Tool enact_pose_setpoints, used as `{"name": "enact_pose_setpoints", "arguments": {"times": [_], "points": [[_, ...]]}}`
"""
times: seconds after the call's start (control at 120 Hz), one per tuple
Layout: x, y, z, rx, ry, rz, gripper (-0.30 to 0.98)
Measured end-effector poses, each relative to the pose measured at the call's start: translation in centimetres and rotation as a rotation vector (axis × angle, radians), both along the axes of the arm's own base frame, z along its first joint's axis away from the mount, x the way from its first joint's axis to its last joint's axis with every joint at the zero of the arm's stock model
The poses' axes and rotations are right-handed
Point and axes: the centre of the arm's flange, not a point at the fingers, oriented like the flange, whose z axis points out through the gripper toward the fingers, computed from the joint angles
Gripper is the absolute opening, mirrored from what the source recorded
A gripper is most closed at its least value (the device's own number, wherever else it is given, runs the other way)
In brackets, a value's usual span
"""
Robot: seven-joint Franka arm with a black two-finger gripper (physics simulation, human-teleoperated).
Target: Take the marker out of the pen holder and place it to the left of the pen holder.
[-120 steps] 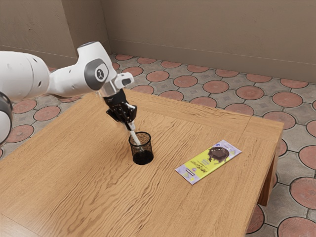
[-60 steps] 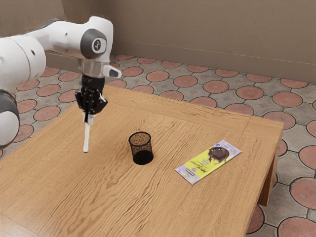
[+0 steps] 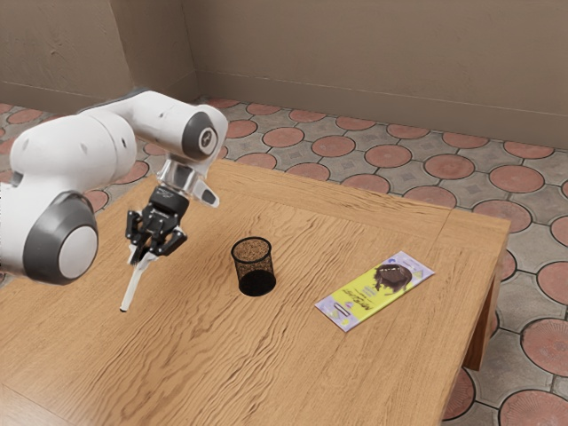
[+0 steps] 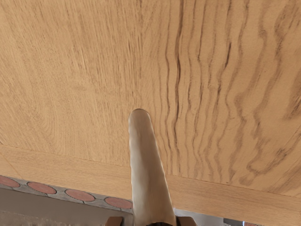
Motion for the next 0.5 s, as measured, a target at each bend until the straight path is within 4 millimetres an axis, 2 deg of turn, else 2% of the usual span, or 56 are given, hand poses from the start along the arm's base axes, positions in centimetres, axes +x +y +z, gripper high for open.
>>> {"name": "enact_pose_setpoints", "arguments": {"times": [0.117,0.217,0.25,0.317,0.333,0.383,0.45,0.5], "points": [[-0.1,0.7,-0.5,0.006,0.005,0.025,0.31],[1.0,2.4,2.4,-0.031,-0.093,0.080,0.45],[1.6,1.8,5.4,-0.057,-0.174,0.077,0.49],[1.7,-1.2,13.2,-0.115,-0.351,0.036,0.54],[1.3,-1.9,14.7,-0.126,-0.385,0.025,0.55],[-1.5,-3.6,18.6,-0.153,-0.471,0.000,0.58],[-4.9,-5.6,22.1,-0.158,-0.575,-0.036,0.61],[-5.7,-6.3,23.1,-0.148,-0.634,-0.058,0.62]]}}
